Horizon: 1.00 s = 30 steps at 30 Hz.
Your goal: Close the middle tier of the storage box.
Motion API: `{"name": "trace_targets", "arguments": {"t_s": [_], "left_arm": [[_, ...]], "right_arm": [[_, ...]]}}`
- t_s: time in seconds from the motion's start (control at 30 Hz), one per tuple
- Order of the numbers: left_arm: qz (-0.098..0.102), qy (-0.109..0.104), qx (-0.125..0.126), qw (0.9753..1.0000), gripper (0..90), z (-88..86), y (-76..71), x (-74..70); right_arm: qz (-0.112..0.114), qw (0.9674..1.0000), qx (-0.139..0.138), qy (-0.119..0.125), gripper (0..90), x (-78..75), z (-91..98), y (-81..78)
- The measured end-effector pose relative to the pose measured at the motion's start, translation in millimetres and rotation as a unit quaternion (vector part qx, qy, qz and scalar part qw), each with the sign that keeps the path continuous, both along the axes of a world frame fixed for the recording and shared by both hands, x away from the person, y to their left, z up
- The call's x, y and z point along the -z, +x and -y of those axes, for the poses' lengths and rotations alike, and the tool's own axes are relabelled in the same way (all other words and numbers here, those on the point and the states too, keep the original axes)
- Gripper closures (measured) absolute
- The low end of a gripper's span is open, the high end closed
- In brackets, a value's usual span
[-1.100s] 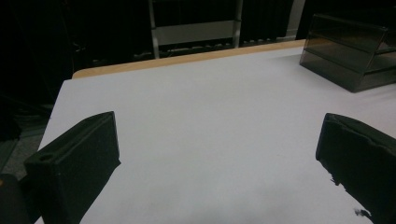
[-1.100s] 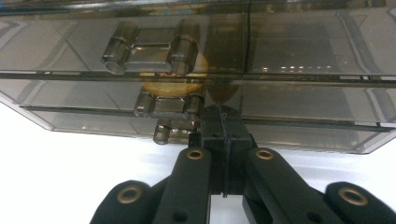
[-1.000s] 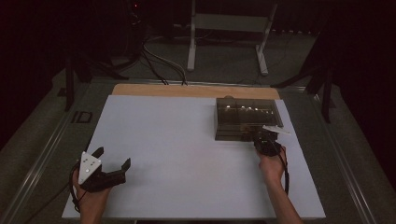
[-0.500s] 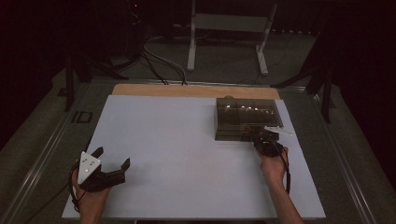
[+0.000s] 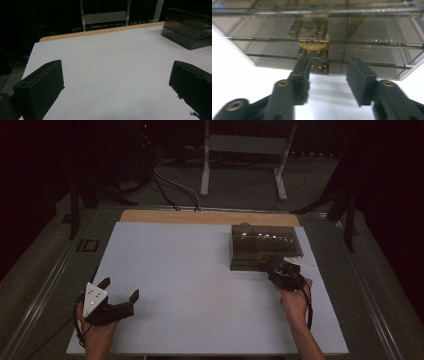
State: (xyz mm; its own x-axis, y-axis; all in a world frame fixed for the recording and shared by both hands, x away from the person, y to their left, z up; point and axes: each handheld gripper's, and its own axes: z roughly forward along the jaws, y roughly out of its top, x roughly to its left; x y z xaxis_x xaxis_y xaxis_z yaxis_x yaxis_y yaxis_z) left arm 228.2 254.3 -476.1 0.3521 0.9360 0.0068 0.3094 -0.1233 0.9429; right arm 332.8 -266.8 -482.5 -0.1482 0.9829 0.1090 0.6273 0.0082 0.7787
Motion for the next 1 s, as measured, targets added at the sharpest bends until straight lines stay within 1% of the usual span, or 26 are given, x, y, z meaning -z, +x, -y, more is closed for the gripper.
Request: {"name": "trace_targets", "arguments": {"t_s": [0.03,0.07,0.1,0.13,0.17,0.2,0.23,0.3,0.37,0.43,0.47,0.6,0.67,0.73,0.83,0.93,1.0], "left_arm": [[0.000,0.000,0.000,1.0000,1.0,0.1,0.1,0.1],[0.000,0.000,0.000,1.0000,1.0,0.2,0.1,0.2],[0.000,0.000,0.000,1.0000,0.9,0.2,0.2,0.2],[0.000,0.000,0.000,1.0000,1.0,0.2,0.2,0.1],[0.000,0.000,0.000,1.0000,1.0,0.2,0.1,0.0],[0.000,0.000,0.000,1.0000,1.0,0.1,0.1,0.0],[0.000,-0.001,-0.001,1.0000,1.0,0.1,0.1,0.1],[-0.001,0.000,-0.001,1.0000,1.0,0.1,0.2,0.2],[-0.001,0.000,-0.002,1.0000,1.0,0.1,0.4,0.3],[-0.001,0.000,-0.002,1.0000,1.0,0.2,0.3,0.3],[-0.001,0.000,-0.003,1.0000,1.0,0.1,0.2,0.3],[0.000,-0.002,-0.004,1.0000,1.0,-0.5,-0.1,0.1],[0.000,-0.003,-0.004,1.0000,1.0,-0.6,0.0,0.1],[0.000,-0.003,-0.004,1.0000,1.0,-0.5,0.1,0.3],[0.000,-0.002,-0.004,1.0000,1.0,-0.2,0.2,0.2],[0.001,0.000,-0.005,1.0000,1.0,-0.3,-0.4,-0.2],[0.002,-0.002,-0.006,1.0000,1.0,-0.6,-0.5,-0.3]], "right_arm": [[0.003,1.0000,-0.005,0.002,43.7,-1.7,-0.1,-1.8],[0.007,0.9999,-0.012,0.002,35.5,-4.5,-0.3,-5.4],[0.007,0.9999,-0.013,0.000,31.9,-5.7,-0.5,-7.2],[0.006,0.9998,-0.016,0.001,30.2,-6.7,-0.2,-9.1],[0.007,0.9997,-0.024,0.005,26.7,-7.4,0.1,-10.9],[0.009,0.9996,-0.027,0.003,21.9,-8.0,-0.1,-12.7],[0.012,0.9995,-0.029,-0.002,18.9,-8.6,-0.5,-14.7],[0.013,0.9993,-0.036,-0.002,13.7,-9.6,-1.0,-18.3],[0.015,0.9988,-0.047,0.002,12.6,-10.7,-1.0,-21.8],[0.016,0.9986,-0.051,0.001,10.3,-11.5,-0.7,-24.9],[0.017,0.9984,-0.053,0.008,9.3,-11.9,0.0,-26.3],[0.024,0.9983,-0.052,0.012,5.0,-12.5,2.4,-31.5],[0.027,0.9976,-0.061,0.018,3.7,-12.2,4.8,-34.6],[0.037,0.9972,-0.064,0.015,3.0,-11.7,6.1,-39.4],[0.056,0.9958,-0.071,0.018,1.9,-10.5,8.0,-46.2],[0.067,0.9951,-0.070,0.019,1.9,-8.2,10.2,-51.7],[0.068,0.9951,-0.069,0.017,1.9,-7.2,10.9,-54.4]]}}
